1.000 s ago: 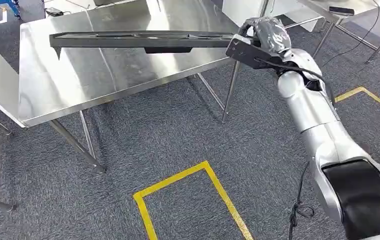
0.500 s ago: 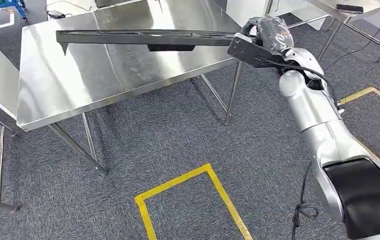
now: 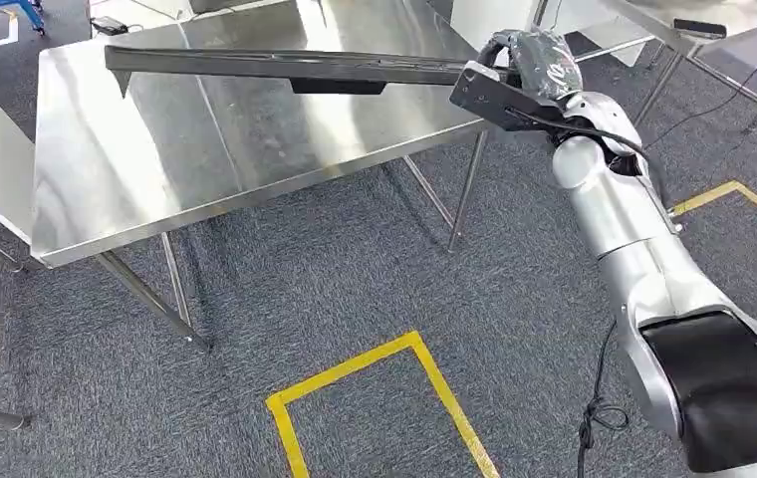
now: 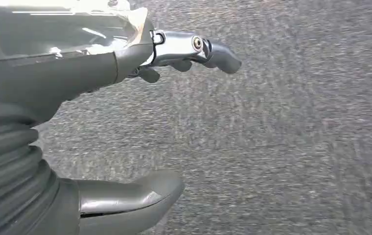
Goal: Take the parts from the cabinet and place them on the table.
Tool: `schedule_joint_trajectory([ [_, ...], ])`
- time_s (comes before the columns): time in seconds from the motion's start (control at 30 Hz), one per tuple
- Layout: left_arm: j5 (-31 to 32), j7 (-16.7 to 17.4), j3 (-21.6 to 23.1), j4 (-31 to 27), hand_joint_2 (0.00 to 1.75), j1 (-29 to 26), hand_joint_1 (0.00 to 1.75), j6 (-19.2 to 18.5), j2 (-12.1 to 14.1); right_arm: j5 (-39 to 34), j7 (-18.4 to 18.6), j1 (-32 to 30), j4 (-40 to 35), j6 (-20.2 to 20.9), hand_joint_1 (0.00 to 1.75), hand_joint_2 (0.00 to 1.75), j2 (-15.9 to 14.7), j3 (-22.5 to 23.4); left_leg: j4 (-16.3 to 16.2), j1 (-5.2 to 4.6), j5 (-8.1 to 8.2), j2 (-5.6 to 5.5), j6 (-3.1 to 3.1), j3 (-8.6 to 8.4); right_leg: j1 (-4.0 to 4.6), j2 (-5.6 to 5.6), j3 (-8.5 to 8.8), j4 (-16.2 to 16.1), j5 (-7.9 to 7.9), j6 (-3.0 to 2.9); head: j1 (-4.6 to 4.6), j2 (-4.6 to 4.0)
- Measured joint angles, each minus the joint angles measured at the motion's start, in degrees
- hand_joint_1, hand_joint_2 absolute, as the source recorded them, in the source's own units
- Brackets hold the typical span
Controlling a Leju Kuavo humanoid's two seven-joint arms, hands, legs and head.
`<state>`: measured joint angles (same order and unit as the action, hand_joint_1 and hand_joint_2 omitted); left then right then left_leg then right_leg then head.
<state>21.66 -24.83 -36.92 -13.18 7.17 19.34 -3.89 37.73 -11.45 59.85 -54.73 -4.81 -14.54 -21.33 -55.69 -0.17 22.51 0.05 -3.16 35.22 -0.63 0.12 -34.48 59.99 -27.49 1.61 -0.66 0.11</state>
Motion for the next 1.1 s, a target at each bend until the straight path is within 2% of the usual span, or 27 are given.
schedule_joint_trajectory([
  [0.07, 0.0, 0.0, 0.0, 0.0, 1.75, 0.1, 0.0, -0.1, 0.0, 0.0, 0.0, -0.1, 0.0, -0.2, 1.75, 1.75, -0.3, 0.1, 0.0, -0.02, 0.25, -0.13, -0.28, -0.32, -0.15, 0.01, -4.82, 8.8, -3.15, -0.4, -0.02, 0.0],
  [0.1, 0.0, 0.0, 0.0, 0.0, 1.75, 0.1, 0.0, -0.1, 0.0, 0.0, 0.2, -0.4, 0.0, -0.2, 1.75, 1.75, -0.5, 0.1, -0.1, -0.02, 0.43, -0.2, -0.34, -0.43, -0.16, 0.02, -7.34, 13.0, -4.29, -0.33, -0.07, 0.0],
  [0.13, 0.0, 0.0, 0.0, 0.0, 1.75, 0.0, 0.0, -0.2, -0.1, 0.0, 0.3, -0.7, 0.0, -0.2, 1.75, 1.75, -0.7, 0.2, -0.2, -0.01, 0.65, -0.31, -0.31, -0.58, -0.17, 0.01, -9.11, 15.3, -4.34, 0.07, -0.04, 0.0],
  [0.17, 0.0, 0.0, 0.0, 0.0, 1.75, -0.1, 0.0, -0.2, -0.1, 0.0, 0.5, -0.9, 0.0, -0.2, 1.75, 1.75, -0.9, 0.3, -0.3, 0.0, 0.93, -0.44, -0.17, -0.81, -0.34, 0.0, -9.14, 14.2, -3.19, 0.68, -0.02, 0.0],
  [0.2, 0.0, 0.0, 0.0, 0.0, 1.75, -0.1, 0.0, -0.3, -0.2, 0.0, 0.5, -1.0, 0.0, -0.2, 1.75, 1.75, -1.0, 0.4, -0.5, 0.06, 1.27, -0.54, 0.01, -1.0, -0.52, -0.02, -7.79, 10.7, -1.17, 1.38, -0.04, 0.0],
  [0.27, 0.0, 0.0, 0.0, 0.0, 1.75, 0.0, 0.0, -0.4, -0.2, 0.0, 0.5, -0.9, -0.2, -0.2, 1.75, 1.75, -1.0, 0.8, -1.6, 0.27, 2.37, -0.59, 0.67, -1.31, -0.98, -0.17, -3.05, 0.0, 3.73, 2.75, -0.09, 0.0],
  [0.3, 0.0, 0.0, 0.0, 0.0, 1.75, 0.0, 0.0, -0.4, 0.0, 0.0, 0.5, -0.9, -0.2, -0.2, 1.75, 1.75, -1.1, 0.9, -2.3, -0.09, 3.07, -0.62, 1.23, -1.12, -0.73, -0.24, -1.91, -1.2, 3.82, 2.26, -0.02, 0.0],
  [0.33, 0.0, 0.0, 0.0, 0.0, 1.75, 0.0, 0.0, -0.4, 0.0, 0.0, 0.5, -1.0, -0.2, -0.2, 1.75, 1.75, -1.1, 0.8, -2.6, -0.26, 3.35, -0.6, 1.43, -1.01, -0.76, 0.05, -1.84, -1.7, 3.96, 1.54, 0.0, 0.0],
  [0.37, 0.0, 0.0, 0.0, 0.0, 1.75, 0.0, 0.0, -0.4, 0.0, 0.0, 0.5, -1.1, -0.2, -0.3, 1.75, 1.75, -1.2, 0.9, -2.5, -0.22, 3.37, -0.61, 1.49, -1.06, -0.63, 0.03, -1.78, -1.5, 3.82, 1.07, 0.02, 0.0],
  [0.4, 0.0, 0.0, 0.0, 0.0, 1.75, -0.1, 0.0, -0.4, -0.1, 0.0, 0.6, -1.1, -0.2, -0.3, 1.75, 1.75, -1.3, 0.9, -2.4, -0.22, 3.41, -0.59, 1.55, -1.08, -0.5, 0.08, -1.82, -1.4, 3.71, 0.87, 0.02, 0.0],
  [0.47, 0.0, 0.0, 0.0, 0.0, 1.75, 0.0, 0.0, -0.4, 0.0, 0.0, 0.6, -1.0, -0.3, -0.3, 1.75, 1.75, -1.3, 0.9, -3.0, 0.02, 4.14, -0.53, 2.1, -0.7, -1.14, 0.17, -1.43, -1.6, 3.61, 0.13, -0.02, 0.0],
  [0.5, 0.1, 0.0, 0.0, 0.0, 1.75, 0.0, 0.0, -0.5, 0.0, -0.1, 0.6, -1.0, -0.5, -0.3, 1.75, 1.75, -1.3, 0.9, -4.9, 0.07, 5.26, -0.4, 2.58, -0.03, -1.18, 0.14, -1.13, -1.6, 3.35, -0.38, 0.15, 0.0],
  [0.57, 0.1, 0.0, 0.0, 0.0, 1.75, 0.0, 0.0, -0.5, 0.1, -0.1, 0.6, -0.9, -0.5, -0.2, 1.75, 1.75, -1.4, 0.9, -13.4, 0.5, 8.92, -0.23, 3.31, 4.39, -1.11, 0.16, -0.94, -1.6, 3.04, -0.81, 0.2, 0.0],
  [0.6, 0.1, 0.0, 0.0, 0.0, 1.75, -0.1, 0.0, -0.6, 0.1, -0.1, 0.6, -1.0, -0.5, -0.2, 1.75, 1.75, -1.4, 0.9, -17.5, 0.59, 10.23, -0.22, 3.48, 6.83, -1.04, 0.18, -0.89, -1.6, 2.94, -0.94, 0.2, 0.0],
  [0.63, 0.2, 0.0, 0.0, 0.0, 1.75, -0.1, 0.0, -0.7, 0.1, -0.1, 0.7, -1.1, -0.5, -0.1, 1.75, 1.75, -1.4, 0.9, -20.7, 0.64, 10.54, -0.22, 3.5, 9.18, -0.95, 0.21, -0.81, -1.6, 2.81, -1.1, 0.22, 0.0],
  [0.67, 0.2, 0.0, 0.0, 0.0, 1.75, -0.1, 0.0, -0.7, 0.0, -0.1, 0.7, -1.2, -0.5, -0.1, 1.75, 1.75, -1.4, 0.9, -20.4, 0.66, 9.38, -0.22, 3.34, 9.72, -0.85, 0.27, -0.64, -1.6, 2.65, -1.18, 0.2, 0.0],
  [0.7, 0.2, 0.0, 0.0, 0.0, 1.75, -0.2, 0.0, -0.7, 0.0, -0.1, 0.8, -1.2, -0.5, -0.1, 1.75, 1.75, -1.4, 1.0, -17.8, 0.65, 7.08, -0.22, 3.06, 8.96, -0.76, 0.33, -0.37, -1.6, 2.48, -1.17, 0.2, 0.0],
  [0.73, 0.2, 0.0, 0.0, 0.0, 1.75, -0.1, 0.0, -0.7, 0.0, -0.1, 0.8, -1.2, -0.5, -0.1, 1.75, 1.75, -1.4, 1.0, -13.1, 0.59, 3.95, -0.23, 2.53, 6.92, -0.6, 0.36, 0.07, -1.6, 2.24, -1.12, 0.2, 0.0],
  [0.77, 0.2, 0.0, 0.0, 0.0, 1.75, -0.1, 0.0, -0.7, 0.2, -0.1, 0.8, -1.1, -0.6, 0.0, 1.75, 1.75, -1.4, 1.0, -7.1, 0.3, 0.79, -0.27, 1.69, 4.21, -0.5, 0.39, 0.56, -1.7, 1.95, -1.09, 0.17, 0.0],
  [0.8, 0.2, 0.0, 0.0, 0.0, 1.75, -0.1, 0.0, -0.7, 0.2, -0.1, 0.8, -1.1, -0.7, 0.0, 1.75, 1.75, -1.4, 1.1, -3.8, -0.1, 0.1, -0.26, 0.75, 2.56, -0.6, 0.37, 0.84, -1.8, 1.75, -1.04, 0.2, 0.0],
  [0.83, 0.2, 0.0, 0.0, 0.0, 1.75, -0.1, 0.0, -0.7, 0.4, -0.1, 0.8, -0.8, -0.6, 0.0, 1.75, 1.75, -1.4, 1.2, -3.1, -0.28, 0.95, -0.03, 0.5, 1.94, 0.05, 0.42, 0.77, -1.9, 1.53, -0.66, 0.13, 0.0],
  [0.87, 0.2, -0.2, 0.0, 0.0, 1.75, -0.1, 0.0, -0.7, 0.4, -0.1, 0.8, -0.8, -0.7, 0.1, 1.75, 1.75, -1.4, 1.2, -3.0, -0.4, 1.31, -0.01, 0.34, 1.39, -0.28, 0.41, 0.65, -1.9, 1.47, -0.49, 0.2, 0.0],
  [0.93, 0.0, -0.2, 0.0, 0.0, 1.75, -0.3, 0.0, -0.7, 0.5, 0.0, 0.9, -0.9, -0.6, 0.2, 1.75, 1.75, -1.5, 1.3, -2.7, -0.63, 1.5, -0.09, -0.08, 1.47, -0.36, 0.36, 0.95, -2.3, 1.45, 0.1, 0.2, 0.0],
  [0.97, 0.0, -0.2, 0.0, 0.0, 1.75, -0.3, 0.0, -0.7, 0.5, 0.0, 1.0, -1.0, -0.8, 0.2, 1.75, 1.75, -1.5, 1.4, -1.3, -0.03, 1.0, -0.01, -0.32, 0.2, 0.05, 0.29, 0.86, -2.3, 1.19, 0.32, 0.15, 0.0],
  [1.0, 0.0, -0.4, 0.0, 0.0, 1.75, -0.3, 0.0, -0.7, 0.4, 0.0, 1.0, -0.8, -0.8, 0.3, 1.75, 1.75, -1.5, 1.5, -0.4, -0.11, 0.92, -0.05, -0.3, -0.58, -0.1, 0.07, 0.54, -0.9, 0.76, 0.33, -0.07, 0.0],
  [1.03, 0.0, -0.4, 0.0, 0.0, 1.75, -0.2, 0.0, -0.7, 0.4, 0.0, 1.0, -0.5, -0.8, 0.4, 1.75, 1.75, -1.6, 1.5, -0.3, -0.09, 1.02, -0.03, -0.67, -0.86, -0.12, 0.12, -1.13, 2.3, -0.51, 0.03, -0.04, 0.0],
  [1.1, 0.0, -0.4, 0.0, 0.0, 1.75, -0.2, 0.0, -0.8, 0.3, 0.0, 1.0, -0.4, -0.7, 0.5, 1.75, 1.75, -1.8, 1.5, -0.4, -0.17, 1.46, -0.1, -0.88, -1.35, -0.17, 0.11, -6.27, 11.1, -3.26, -0.21, -0.04, 0.0],
])
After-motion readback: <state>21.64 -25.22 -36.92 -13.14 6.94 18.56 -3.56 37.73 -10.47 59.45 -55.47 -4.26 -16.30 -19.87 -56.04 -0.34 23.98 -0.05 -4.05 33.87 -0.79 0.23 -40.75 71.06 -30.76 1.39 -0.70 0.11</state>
